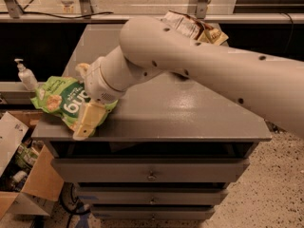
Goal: Pick green rice chip bag
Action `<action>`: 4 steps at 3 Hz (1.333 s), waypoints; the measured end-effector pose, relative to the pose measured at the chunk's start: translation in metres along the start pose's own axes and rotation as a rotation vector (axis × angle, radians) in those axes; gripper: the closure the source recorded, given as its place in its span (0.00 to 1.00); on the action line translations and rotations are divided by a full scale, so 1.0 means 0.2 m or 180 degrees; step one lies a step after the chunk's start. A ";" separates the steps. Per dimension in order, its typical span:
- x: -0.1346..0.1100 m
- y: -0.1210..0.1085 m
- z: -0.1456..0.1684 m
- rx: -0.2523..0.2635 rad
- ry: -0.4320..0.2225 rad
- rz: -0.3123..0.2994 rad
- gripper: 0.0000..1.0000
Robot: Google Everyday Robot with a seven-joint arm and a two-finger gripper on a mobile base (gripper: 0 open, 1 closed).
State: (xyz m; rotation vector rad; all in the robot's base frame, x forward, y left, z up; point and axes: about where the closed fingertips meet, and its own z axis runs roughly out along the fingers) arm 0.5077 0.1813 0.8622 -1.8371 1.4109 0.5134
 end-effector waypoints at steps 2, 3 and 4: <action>-0.06 0.01 0.25 -0.0244 0.0139 0.0062 0.19; -0.07 0.02 0.29 -0.0252 0.0267 0.0076 0.42; -0.07 0.03 0.29 -0.0229 0.0367 0.0075 0.64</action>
Offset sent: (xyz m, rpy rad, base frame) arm 0.0010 0.0629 -0.0397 -0.1185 0.0914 0.0180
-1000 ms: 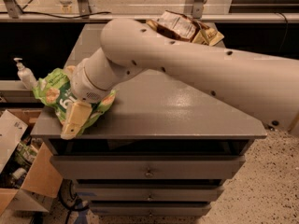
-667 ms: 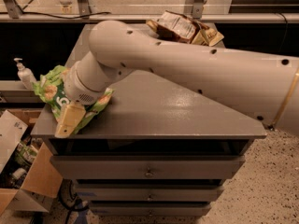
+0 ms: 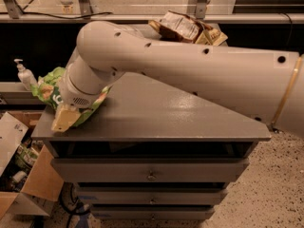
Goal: Pick green rice chip bag
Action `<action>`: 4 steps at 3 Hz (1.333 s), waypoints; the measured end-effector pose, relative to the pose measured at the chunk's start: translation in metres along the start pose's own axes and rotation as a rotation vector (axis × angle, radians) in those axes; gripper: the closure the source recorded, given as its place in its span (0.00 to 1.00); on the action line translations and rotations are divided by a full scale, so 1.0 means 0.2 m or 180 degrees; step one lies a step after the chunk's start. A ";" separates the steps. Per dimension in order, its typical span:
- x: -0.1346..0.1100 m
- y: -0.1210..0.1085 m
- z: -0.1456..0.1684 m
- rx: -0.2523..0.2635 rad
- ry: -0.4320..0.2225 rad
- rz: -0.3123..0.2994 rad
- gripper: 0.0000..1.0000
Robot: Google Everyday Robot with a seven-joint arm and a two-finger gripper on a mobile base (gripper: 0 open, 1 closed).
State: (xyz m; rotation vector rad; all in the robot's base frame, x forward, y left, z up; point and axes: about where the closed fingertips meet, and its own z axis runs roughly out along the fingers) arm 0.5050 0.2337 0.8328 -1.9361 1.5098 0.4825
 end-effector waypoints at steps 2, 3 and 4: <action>0.04 -0.02 -0.12 0.0151 0.0081 0.0045 1.00; 0.06 -0.07 -0.20 0.0277 0.0051 0.0094 1.00; 0.08 -0.15 -0.29 0.0459 0.0003 0.0127 1.00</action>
Offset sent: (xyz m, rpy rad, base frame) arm 0.0136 -0.0423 0.0244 0.0057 -0.0410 -0.0942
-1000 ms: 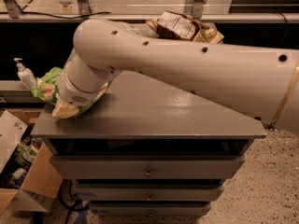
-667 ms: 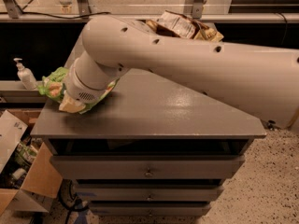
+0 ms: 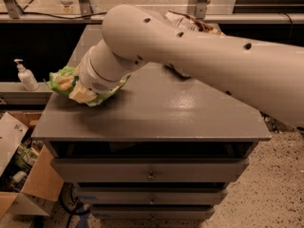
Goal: Pick green rice chip bag
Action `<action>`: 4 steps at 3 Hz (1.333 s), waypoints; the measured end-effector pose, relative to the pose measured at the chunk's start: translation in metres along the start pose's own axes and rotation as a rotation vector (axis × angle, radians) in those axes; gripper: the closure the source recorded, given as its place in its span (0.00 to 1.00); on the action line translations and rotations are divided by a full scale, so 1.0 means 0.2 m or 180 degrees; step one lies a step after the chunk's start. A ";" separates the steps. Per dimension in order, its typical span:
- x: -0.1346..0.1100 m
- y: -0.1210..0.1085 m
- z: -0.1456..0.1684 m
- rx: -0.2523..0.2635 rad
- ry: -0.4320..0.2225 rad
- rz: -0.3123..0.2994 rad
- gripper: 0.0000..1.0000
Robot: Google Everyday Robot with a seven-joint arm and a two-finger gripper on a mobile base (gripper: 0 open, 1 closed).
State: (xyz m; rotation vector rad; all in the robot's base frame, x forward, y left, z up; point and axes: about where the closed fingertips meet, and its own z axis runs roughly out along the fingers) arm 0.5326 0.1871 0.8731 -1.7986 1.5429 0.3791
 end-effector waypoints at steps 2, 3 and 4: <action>-0.02 -0.20 -0.13 0.0395 -0.0217 0.0023 1.00; -0.03 -0.25 -0.21 0.0634 -0.0437 0.0053 1.00; -0.03 -0.29 -0.30 0.0885 -0.0634 0.0059 1.00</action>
Offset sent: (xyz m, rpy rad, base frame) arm 0.0512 -0.0288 0.0578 0.1885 -0.1382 -0.1114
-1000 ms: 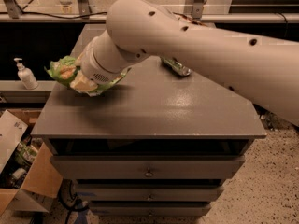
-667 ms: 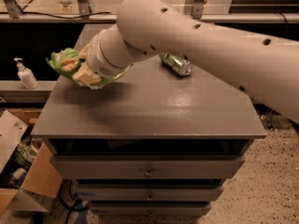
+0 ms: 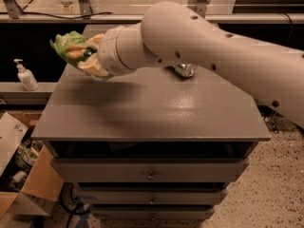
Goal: Pick green rice chip bag
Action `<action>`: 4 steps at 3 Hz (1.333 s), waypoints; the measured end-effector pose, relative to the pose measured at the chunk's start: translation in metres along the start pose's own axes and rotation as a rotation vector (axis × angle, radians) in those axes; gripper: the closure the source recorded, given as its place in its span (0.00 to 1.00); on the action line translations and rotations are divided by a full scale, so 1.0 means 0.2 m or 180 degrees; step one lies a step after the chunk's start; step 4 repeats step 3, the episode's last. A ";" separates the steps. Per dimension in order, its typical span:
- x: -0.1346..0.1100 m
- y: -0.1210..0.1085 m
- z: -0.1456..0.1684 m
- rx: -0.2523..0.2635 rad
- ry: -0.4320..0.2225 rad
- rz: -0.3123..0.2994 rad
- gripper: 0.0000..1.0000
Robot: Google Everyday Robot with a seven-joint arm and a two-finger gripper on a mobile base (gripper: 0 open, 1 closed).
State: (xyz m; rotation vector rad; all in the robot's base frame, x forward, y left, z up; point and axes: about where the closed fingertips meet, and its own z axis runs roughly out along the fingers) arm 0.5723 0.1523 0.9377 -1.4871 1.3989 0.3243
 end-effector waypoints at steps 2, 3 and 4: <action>-0.09 -0.07 -0.16 0.0352 -0.0333 -0.0065 1.00; -0.09 -0.07 -0.16 0.0352 -0.0333 -0.0065 1.00; -0.09 -0.07 -0.16 0.0352 -0.0333 -0.0065 1.00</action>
Offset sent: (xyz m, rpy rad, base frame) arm -0.0061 -0.0289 0.0546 0.1771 -0.1505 -0.0400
